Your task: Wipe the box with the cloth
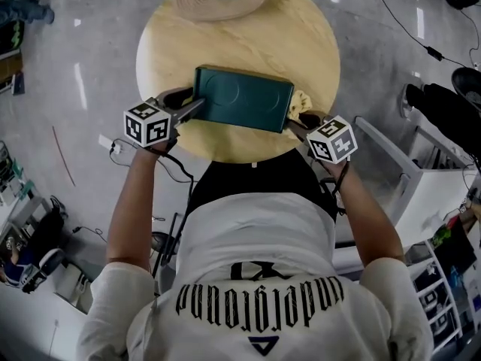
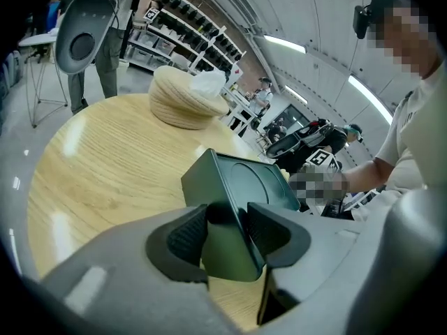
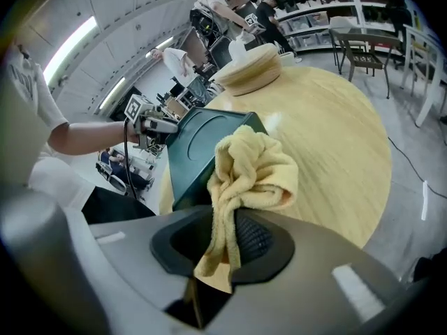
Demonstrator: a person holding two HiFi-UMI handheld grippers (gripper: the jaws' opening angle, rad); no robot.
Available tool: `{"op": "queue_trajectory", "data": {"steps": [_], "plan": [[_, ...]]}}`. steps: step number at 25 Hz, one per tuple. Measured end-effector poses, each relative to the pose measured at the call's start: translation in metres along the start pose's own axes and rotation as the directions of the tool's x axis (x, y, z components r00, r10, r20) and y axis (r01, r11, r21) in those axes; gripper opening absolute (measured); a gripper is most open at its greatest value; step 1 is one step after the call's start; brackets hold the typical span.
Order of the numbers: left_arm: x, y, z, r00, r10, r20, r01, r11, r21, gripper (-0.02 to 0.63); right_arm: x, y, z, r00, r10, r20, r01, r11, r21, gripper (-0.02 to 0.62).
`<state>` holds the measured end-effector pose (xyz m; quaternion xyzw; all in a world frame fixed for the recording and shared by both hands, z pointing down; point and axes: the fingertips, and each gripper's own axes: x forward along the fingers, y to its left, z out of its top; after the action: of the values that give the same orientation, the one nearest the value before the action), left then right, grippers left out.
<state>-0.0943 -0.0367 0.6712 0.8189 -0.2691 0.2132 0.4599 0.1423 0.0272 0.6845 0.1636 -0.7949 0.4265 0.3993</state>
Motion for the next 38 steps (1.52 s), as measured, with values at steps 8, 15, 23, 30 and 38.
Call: {"op": "queue_trajectory", "data": {"steps": [8, 15, 23, 30, 38], "plan": [[0.001, -0.006, 0.007, 1.000, -0.005, -0.024, 0.005, 1.000, 0.008, 0.195, -0.025, -0.043, 0.055, 0.998, -0.067, -0.014, 0.063, 0.984, -0.169, 0.080], [-0.005, -0.014, 0.030, 1.000, 0.014, 0.003, -0.014, 0.999, -0.029, 0.195, -0.039, -0.050, 0.110, 0.965, -0.070, -0.251, -0.089, 0.818, -0.569, 0.078], [-0.003, 0.000, 0.015, 0.999, 0.025, 0.036, -0.023, 0.998, -0.051, 0.195, -0.001, -0.039, 0.110, 0.803, -0.115, -0.585, -0.458, 0.510, -0.729, 0.078], [-0.006, -0.007, 0.005, 0.998, 0.046, 0.051, -0.043, 0.998, -0.053, 0.195, 0.056, -0.006, 0.131, 0.754, -0.250, -0.607, -0.546, 0.275, -0.791, 0.080], [-0.010, -0.014, 0.005, 0.996, 0.043, 0.078, -0.038, 0.997, -0.062, 0.195, 0.106, 0.047, 0.180, 0.804, -0.251, -0.539, -0.487, 0.242, -0.839, 0.080]]}}
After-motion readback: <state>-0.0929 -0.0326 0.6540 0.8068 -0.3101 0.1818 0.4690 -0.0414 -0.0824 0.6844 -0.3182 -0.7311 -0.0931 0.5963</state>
